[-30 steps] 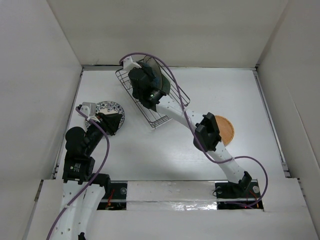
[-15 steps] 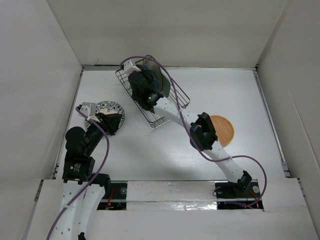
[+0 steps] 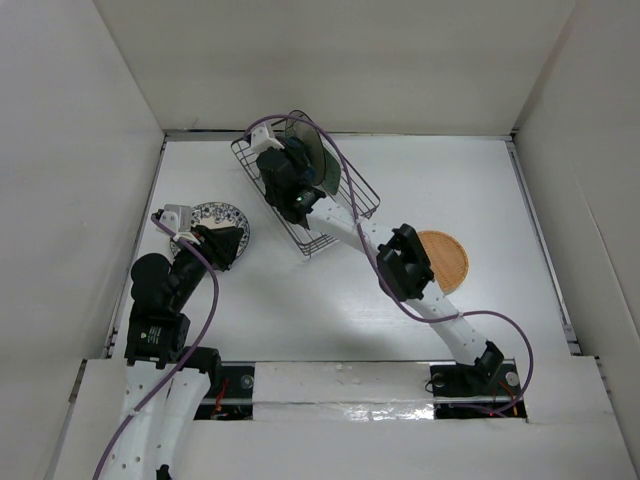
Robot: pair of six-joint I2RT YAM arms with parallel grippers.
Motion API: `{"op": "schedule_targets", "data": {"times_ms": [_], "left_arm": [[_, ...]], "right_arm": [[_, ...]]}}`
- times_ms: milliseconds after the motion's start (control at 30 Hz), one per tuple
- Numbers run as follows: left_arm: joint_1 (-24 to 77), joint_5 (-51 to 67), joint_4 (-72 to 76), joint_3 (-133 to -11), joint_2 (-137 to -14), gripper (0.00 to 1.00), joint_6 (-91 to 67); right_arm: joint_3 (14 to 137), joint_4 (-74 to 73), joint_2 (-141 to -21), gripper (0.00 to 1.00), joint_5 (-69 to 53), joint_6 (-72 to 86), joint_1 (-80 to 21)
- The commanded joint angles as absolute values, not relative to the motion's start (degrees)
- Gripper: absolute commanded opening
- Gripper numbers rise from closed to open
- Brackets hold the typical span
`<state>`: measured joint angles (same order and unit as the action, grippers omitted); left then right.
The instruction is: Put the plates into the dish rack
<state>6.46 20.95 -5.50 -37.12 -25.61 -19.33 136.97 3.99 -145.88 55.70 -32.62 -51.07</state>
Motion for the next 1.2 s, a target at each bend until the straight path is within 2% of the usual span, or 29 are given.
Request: {"op": "schedule_targets", "data": {"times_ms": [0,300,467,733,767,800,900,1000,1167], "left_arm": [[6.86,21.01,-3.69,-39.02,-25.75,0.18,-18.9],[6.86,21.01,-3.69,-39.02,-25.66,0.18,-18.9],[6.86,21.09,-3.78,-39.02,-25.58,0.18,-18.81],[6.86,21.09,-3.69,-39.02,-25.49,0.18,-18.81],[6.86,21.09,-3.78,-39.11,-25.58,0.18,-18.81],[6.86,21.09,-3.78,-39.11,-25.49,0.18,-18.81],[6.86,21.01,-3.87,-39.02,-25.49,0.18,-18.81],[6.86,21.01,-3.87,-39.02,-25.4,0.18,-18.72],[6.86,21.09,-3.78,-39.02,-25.49,0.18,-18.72]], "right_arm": [[137.9,8.97,-144.84,0.0,55.55,-28.49,-51.06],[135.35,3.17,-142.65,0.0,63.63,-13.72,-49.92],[136.23,2.73,-143.79,0.0,65.56,-13.88,-49.92],[136.05,5.44,-145.81,0.0,60.91,-16.87,-51.06],[136.05,6.15,-145.98,0.05,60.04,-17.4,-51.06],[136.23,6.67,-146.42,0.17,60.03,-18.62,-51.06],[135.01,8.08,-145.64,0.34,59.94,-19.34,-51.59],[132.02,10.89,-143.45,0.42,59.68,-19.34,-52.11],[123.24,13.53,-133.61,0.44,58.98,-17.06,-52.65]]}}
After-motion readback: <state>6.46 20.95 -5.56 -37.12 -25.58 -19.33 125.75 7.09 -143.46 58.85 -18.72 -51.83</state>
